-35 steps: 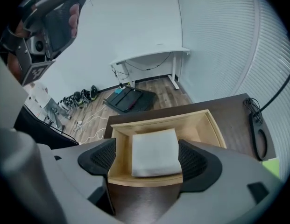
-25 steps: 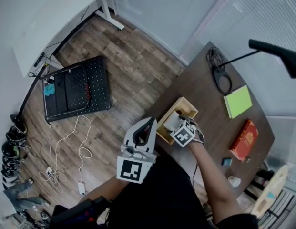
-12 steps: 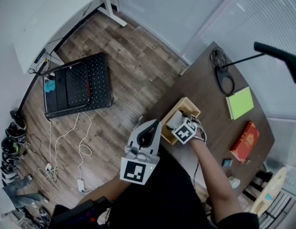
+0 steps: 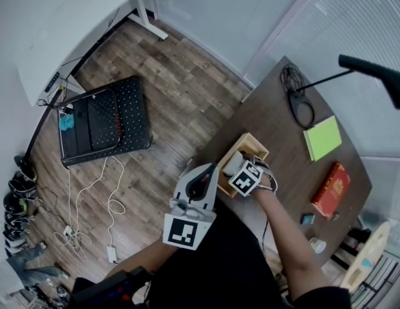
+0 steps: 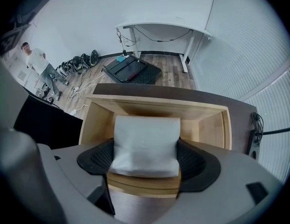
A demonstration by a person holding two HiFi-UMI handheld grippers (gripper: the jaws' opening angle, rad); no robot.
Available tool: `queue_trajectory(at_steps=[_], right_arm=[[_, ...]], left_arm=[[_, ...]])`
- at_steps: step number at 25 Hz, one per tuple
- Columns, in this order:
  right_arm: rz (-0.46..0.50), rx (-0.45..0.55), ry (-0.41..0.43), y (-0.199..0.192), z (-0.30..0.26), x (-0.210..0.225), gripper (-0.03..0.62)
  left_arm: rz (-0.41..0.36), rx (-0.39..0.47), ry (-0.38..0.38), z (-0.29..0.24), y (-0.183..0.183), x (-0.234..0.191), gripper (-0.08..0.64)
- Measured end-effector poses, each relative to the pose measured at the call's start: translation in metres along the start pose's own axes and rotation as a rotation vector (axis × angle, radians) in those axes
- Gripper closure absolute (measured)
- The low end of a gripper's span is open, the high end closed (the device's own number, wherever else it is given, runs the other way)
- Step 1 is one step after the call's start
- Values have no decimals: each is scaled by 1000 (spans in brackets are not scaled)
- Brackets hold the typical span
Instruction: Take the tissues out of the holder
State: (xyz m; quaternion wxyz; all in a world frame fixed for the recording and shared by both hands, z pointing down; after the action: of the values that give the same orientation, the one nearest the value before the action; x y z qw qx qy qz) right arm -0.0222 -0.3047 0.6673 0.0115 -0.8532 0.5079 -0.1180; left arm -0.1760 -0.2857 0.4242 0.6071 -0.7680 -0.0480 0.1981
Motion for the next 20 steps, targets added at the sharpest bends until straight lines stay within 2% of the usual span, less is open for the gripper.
queue_trajectory(at_steps=[7, 20], right_arm=[[17, 14, -35, 2, 19, -5, 167], [-6, 135, -85, 15, 77, -16, 167]], left_arm=[[-7, 1, -15, -1, 0, 5, 561], [-14, 32, -47, 8, 7, 18, 561]])
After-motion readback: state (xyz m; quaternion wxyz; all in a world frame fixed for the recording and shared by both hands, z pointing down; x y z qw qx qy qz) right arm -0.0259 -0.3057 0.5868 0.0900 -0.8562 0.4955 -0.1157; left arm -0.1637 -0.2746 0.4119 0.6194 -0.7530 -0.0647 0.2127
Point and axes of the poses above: the fingertips, and each gripper's own axes: z backward along the fingers, x to its right, y out of its top, the point moved 5 cm from there along z, backward along the fingers, and after that the axes turned 10 degrees about y, right-handed, at the moved point
